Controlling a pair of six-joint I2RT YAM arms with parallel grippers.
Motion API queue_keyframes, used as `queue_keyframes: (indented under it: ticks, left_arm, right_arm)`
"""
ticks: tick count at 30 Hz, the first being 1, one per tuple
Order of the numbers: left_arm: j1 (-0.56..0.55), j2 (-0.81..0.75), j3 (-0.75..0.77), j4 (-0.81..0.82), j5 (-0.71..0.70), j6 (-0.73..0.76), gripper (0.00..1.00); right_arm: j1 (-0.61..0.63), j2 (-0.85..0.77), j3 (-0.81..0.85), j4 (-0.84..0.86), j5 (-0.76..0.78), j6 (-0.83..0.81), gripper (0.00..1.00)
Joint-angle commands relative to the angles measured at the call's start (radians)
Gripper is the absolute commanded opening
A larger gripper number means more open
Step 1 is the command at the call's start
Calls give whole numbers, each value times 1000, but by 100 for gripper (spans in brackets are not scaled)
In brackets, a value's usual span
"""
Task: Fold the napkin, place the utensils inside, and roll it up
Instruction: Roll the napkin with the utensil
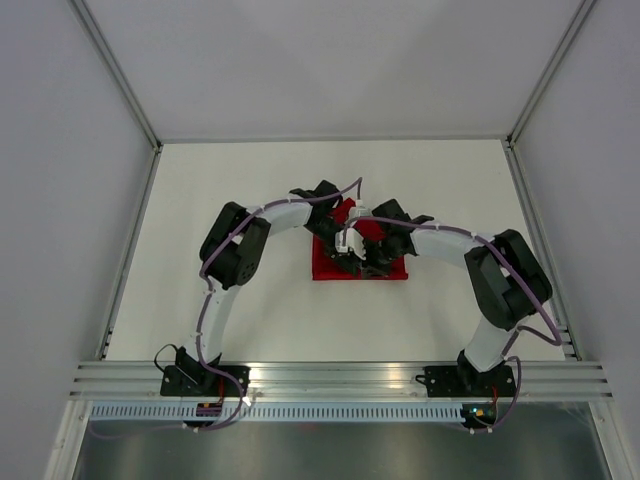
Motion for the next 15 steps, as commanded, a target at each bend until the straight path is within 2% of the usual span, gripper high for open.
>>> queue_keyframes:
  ticks: [1,6,12,15]
  left_arm:
    - [41,-101,-25,113,-55,-81,43]
    - [68,-193,-59,224,-79,-162,46]
    - [96,-346,-168,380,-242,-244,48]
    - [96,-432,-272,461,-329,-271,50]
  right_arm:
    - [-56,72,91,-176,-135,-65,5]
    - [-102,179,200,-340,-210,-137,4]
    - [-135,319,332,-515,-258,-203,4]
    - [-155,391,401,-604,-278,-250,4]
